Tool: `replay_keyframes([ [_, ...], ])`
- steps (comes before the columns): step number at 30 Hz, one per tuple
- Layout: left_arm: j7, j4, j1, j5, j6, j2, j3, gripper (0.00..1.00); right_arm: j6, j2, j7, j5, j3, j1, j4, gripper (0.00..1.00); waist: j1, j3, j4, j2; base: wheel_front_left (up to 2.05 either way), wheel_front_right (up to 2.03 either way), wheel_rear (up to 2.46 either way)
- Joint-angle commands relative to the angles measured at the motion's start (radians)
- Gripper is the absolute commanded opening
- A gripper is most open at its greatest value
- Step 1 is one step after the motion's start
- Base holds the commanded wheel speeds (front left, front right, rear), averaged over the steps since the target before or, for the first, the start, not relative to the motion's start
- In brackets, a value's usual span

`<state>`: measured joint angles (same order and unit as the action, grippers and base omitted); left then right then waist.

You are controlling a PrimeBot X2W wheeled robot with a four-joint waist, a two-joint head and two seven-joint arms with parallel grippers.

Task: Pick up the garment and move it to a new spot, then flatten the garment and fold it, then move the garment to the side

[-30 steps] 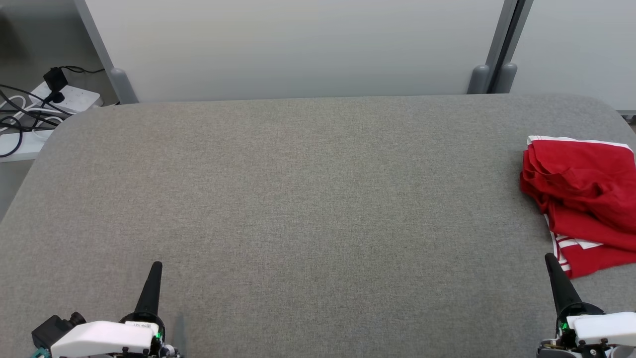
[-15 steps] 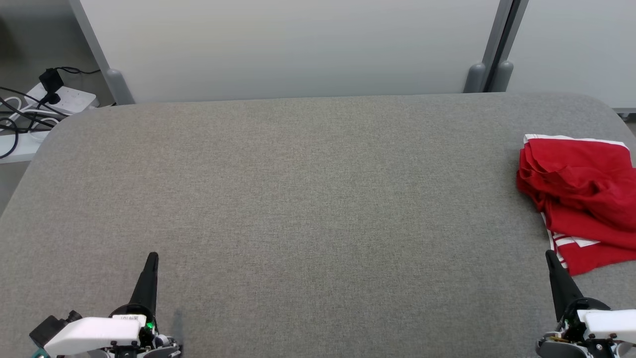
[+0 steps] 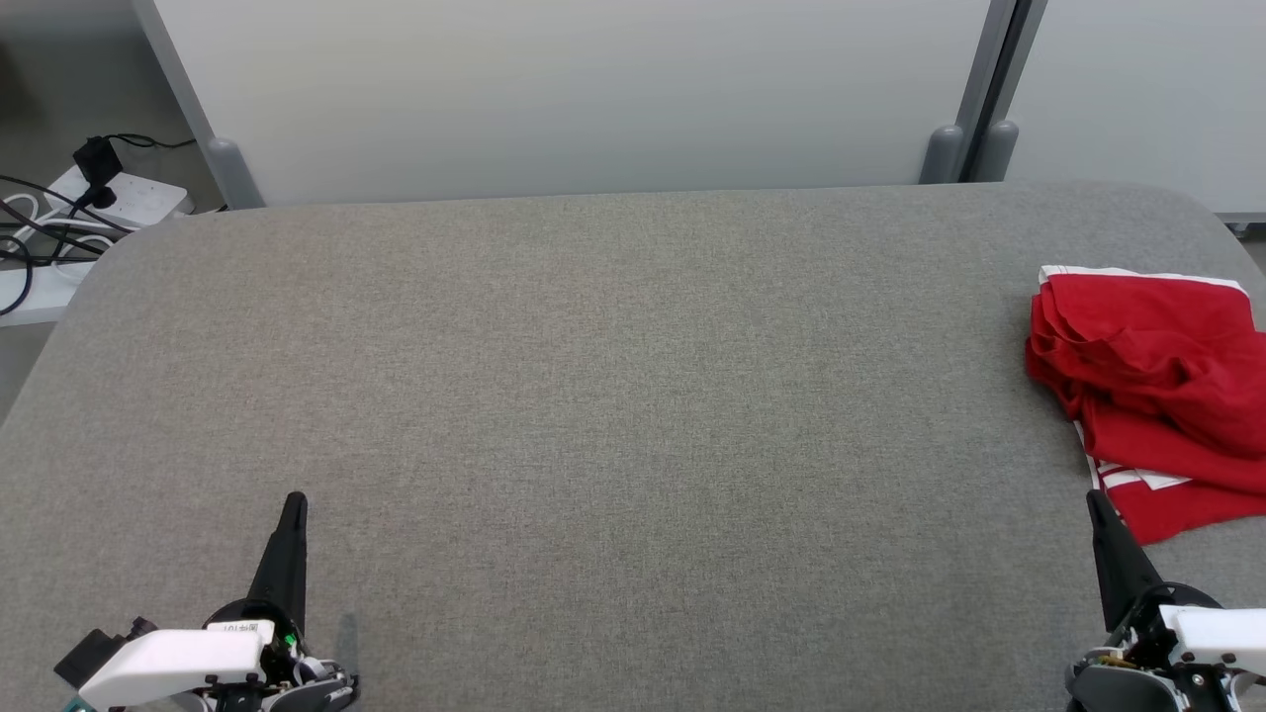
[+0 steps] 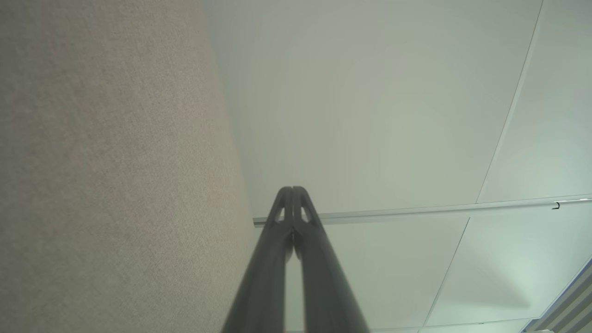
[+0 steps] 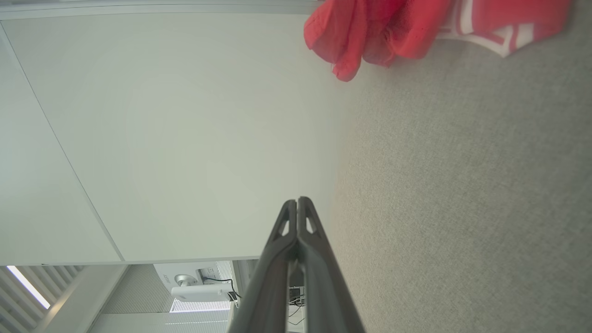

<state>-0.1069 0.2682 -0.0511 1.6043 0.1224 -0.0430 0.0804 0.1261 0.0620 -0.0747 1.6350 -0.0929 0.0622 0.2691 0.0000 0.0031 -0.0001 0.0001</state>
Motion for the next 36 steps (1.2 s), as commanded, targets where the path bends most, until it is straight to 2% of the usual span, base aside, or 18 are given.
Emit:
replay_keyframes([
  [1,-0.007,-0.023,-0.057,0.004,0.008,-0.007,0.034,0.0,0.005,0.013,-0.011,0.002,0.014,0.043,-0.026,0.0,0.0,0.0,0.0,-0.0001,0.0,0.0,0.0],
  [36,-0.007,-0.023,-0.057,0.004,0.008,-0.007,0.034,0.0,0.005,0.004,-0.021,-0.008,0.001,0.044,-0.026,0.0,0.0,0.0,0.0,-0.0001,0.0,0.0,0.0],
])
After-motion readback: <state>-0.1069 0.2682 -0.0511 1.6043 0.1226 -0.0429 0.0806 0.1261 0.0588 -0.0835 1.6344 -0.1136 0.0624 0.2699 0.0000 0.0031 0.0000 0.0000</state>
